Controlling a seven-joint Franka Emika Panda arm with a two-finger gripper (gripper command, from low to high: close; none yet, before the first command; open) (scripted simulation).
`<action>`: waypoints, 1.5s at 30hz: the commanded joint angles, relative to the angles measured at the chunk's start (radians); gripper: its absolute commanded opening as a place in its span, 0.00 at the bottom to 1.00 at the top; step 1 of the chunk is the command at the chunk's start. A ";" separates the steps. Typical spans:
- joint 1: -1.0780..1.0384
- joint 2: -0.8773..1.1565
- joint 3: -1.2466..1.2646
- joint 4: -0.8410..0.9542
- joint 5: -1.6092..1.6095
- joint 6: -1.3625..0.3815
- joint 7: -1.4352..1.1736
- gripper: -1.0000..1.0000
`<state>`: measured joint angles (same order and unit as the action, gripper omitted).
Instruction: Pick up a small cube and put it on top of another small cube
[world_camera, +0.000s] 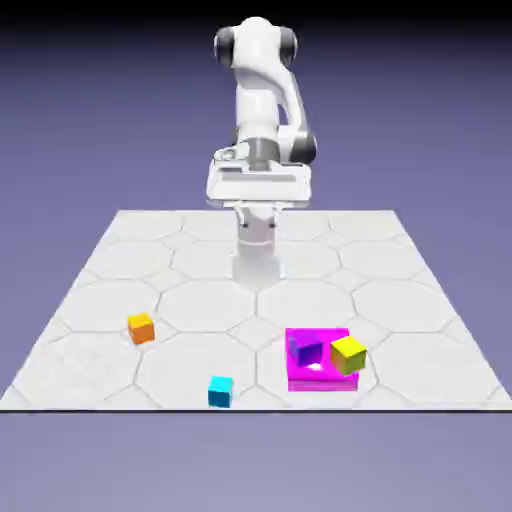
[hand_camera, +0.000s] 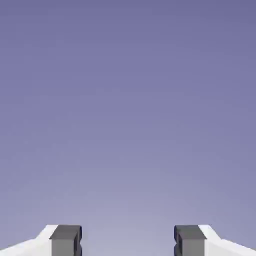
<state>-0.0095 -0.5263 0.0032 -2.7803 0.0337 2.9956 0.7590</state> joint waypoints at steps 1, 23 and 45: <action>-0.018 0.036 0.003 0.025 0.028 -0.034 0.015 0.50; -0.410 0.834 0.061 0.566 0.643 -0.790 0.342 0.50; -0.289 1.334 -0.218 0.857 1.177 -1.322 0.438 0.50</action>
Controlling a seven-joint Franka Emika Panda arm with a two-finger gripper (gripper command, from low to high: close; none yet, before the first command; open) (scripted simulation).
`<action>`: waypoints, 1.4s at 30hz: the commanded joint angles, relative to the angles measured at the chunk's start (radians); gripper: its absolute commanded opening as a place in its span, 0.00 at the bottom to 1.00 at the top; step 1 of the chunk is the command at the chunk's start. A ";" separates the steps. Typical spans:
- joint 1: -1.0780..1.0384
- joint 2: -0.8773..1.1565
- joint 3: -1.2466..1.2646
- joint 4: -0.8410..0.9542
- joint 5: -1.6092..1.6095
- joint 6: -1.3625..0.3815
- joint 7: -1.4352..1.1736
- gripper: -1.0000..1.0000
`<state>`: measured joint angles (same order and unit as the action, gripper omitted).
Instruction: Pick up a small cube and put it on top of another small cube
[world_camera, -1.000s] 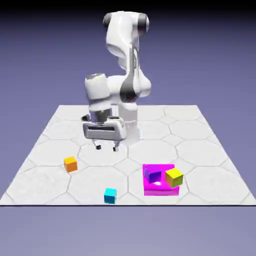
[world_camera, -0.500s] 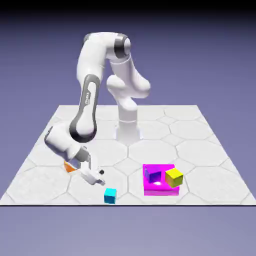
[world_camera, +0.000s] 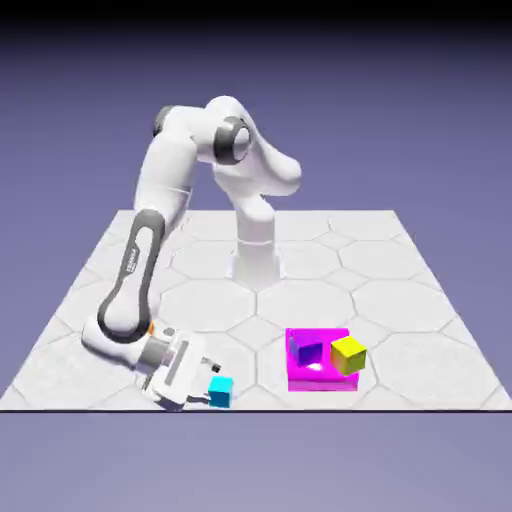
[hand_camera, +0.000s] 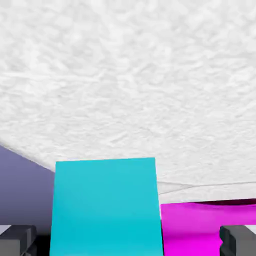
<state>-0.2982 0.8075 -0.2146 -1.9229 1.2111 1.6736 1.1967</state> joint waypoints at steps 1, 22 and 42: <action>0.036 0.009 -0.034 0.001 0.024 -0.015 -0.008 0.50; -0.082 -0.021 0.077 -0.002 -0.053 0.035 0.019 0.00; -0.220 0.007 -0.126 0.151 -0.423 -0.248 -0.229 0.00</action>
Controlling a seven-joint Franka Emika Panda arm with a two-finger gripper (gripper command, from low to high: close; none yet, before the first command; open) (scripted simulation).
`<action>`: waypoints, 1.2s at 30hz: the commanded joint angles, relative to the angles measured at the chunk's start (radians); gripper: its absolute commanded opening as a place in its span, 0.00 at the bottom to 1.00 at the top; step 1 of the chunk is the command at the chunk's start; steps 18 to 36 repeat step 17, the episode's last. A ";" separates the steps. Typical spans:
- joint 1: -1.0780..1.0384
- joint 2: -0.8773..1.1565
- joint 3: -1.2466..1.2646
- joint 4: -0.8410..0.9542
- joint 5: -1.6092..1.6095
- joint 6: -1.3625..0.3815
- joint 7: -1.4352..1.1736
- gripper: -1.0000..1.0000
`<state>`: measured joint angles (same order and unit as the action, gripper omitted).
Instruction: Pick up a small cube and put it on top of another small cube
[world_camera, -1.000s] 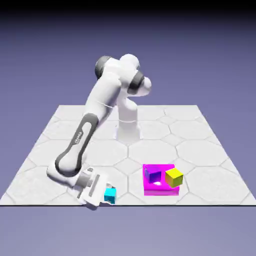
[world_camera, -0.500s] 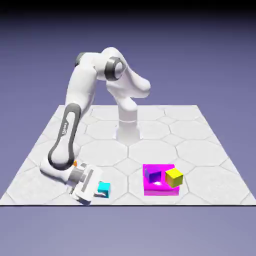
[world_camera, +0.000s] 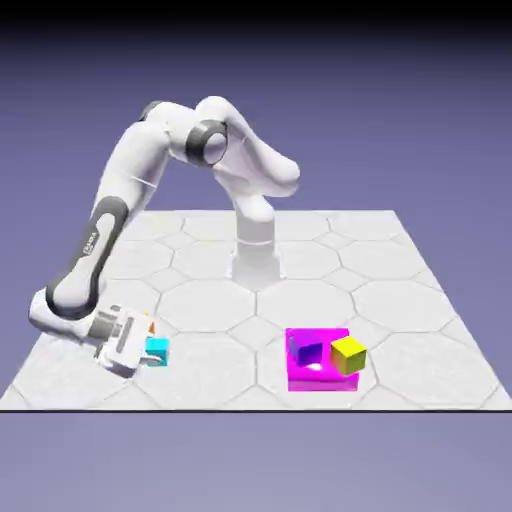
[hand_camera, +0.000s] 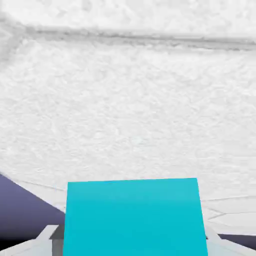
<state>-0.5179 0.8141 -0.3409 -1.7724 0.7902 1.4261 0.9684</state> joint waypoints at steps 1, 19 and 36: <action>0.009 0.008 -0.036 0.013 -0.019 -0.032 -0.026 0.00; 0.134 0.058 -0.314 -0.010 -0.135 -0.188 -0.255 1.00; 0.134 0.058 -0.314 -0.010 -0.135 -0.188 -0.255 1.00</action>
